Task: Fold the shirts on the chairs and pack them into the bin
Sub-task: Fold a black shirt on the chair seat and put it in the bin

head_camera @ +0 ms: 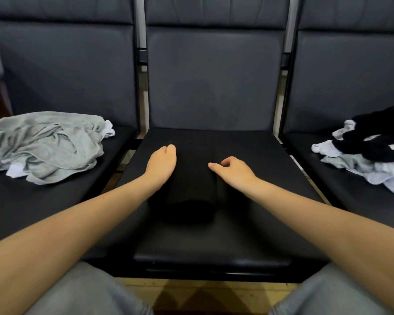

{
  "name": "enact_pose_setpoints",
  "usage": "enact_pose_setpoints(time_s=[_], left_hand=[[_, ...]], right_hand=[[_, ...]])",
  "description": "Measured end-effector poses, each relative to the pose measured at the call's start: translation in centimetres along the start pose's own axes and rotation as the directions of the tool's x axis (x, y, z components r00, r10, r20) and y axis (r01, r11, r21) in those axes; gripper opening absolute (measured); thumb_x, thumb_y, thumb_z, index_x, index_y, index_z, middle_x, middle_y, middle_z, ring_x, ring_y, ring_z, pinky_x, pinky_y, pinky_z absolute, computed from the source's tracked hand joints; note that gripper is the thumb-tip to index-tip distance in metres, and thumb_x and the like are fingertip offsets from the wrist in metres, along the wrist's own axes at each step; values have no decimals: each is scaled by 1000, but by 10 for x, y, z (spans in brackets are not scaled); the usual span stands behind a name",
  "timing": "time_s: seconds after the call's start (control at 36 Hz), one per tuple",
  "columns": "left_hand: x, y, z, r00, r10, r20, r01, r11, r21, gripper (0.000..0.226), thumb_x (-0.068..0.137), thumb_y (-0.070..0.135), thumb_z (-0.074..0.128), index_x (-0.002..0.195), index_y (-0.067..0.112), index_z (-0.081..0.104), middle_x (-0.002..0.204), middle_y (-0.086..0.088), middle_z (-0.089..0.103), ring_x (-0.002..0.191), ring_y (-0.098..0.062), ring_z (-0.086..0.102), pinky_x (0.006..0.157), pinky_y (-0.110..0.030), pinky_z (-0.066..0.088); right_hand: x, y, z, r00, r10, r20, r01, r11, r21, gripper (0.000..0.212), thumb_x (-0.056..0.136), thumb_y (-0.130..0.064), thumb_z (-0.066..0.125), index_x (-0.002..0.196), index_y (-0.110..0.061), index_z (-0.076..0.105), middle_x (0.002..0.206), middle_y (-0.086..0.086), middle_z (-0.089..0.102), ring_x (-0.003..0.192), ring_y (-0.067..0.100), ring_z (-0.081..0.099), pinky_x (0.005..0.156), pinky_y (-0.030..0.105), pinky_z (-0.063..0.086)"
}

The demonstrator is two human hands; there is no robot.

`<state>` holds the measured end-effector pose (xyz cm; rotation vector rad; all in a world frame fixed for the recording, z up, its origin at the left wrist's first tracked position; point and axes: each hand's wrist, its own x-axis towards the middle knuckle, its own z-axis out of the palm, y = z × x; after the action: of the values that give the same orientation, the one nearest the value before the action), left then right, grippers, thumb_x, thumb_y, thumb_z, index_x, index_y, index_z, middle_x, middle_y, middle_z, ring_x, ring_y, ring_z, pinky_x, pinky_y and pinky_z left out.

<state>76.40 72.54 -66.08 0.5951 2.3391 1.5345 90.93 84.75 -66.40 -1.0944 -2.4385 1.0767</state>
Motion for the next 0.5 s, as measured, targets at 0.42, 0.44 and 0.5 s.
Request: enact_pose_setpoints(time_s=[0.42, 0.44, 0.5], left_hand=[[33, -5, -28, 991, 32, 131, -20, 996, -88, 64, 82, 46, 58, 137, 15, 50, 137, -3, 55, 122, -23, 55, 106, -44, 44], [35, -3, -32, 993, 52, 105, -47, 998, -47, 53, 86, 43, 55, 130, 15, 55, 131, -6, 60, 117, -25, 59, 104, -44, 46], [41, -7, -42, 996, 52, 78, -63, 988, 144, 50, 89, 43, 52, 128, 13, 57, 130, -9, 60, 117, -28, 58, 103, -37, 44]], right_hand=[[0, -3, 8, 997, -70, 17, 71, 995, -63, 44, 99, -55, 36, 78, -19, 50, 77, -3, 55, 70, 11, 52, 60, 27, 39], [0, -3, 8, 997, -72, 19, 73, 995, -73, 44, 99, -55, 36, 81, -18, 52, 79, -3, 56, 71, 10, 52, 61, 26, 39], [0, -3, 9, 997, -71, 19, 72, 993, -95, 44, 99, -55, 36, 82, -18, 52, 77, -4, 56, 70, 10, 52, 59, 27, 38]])
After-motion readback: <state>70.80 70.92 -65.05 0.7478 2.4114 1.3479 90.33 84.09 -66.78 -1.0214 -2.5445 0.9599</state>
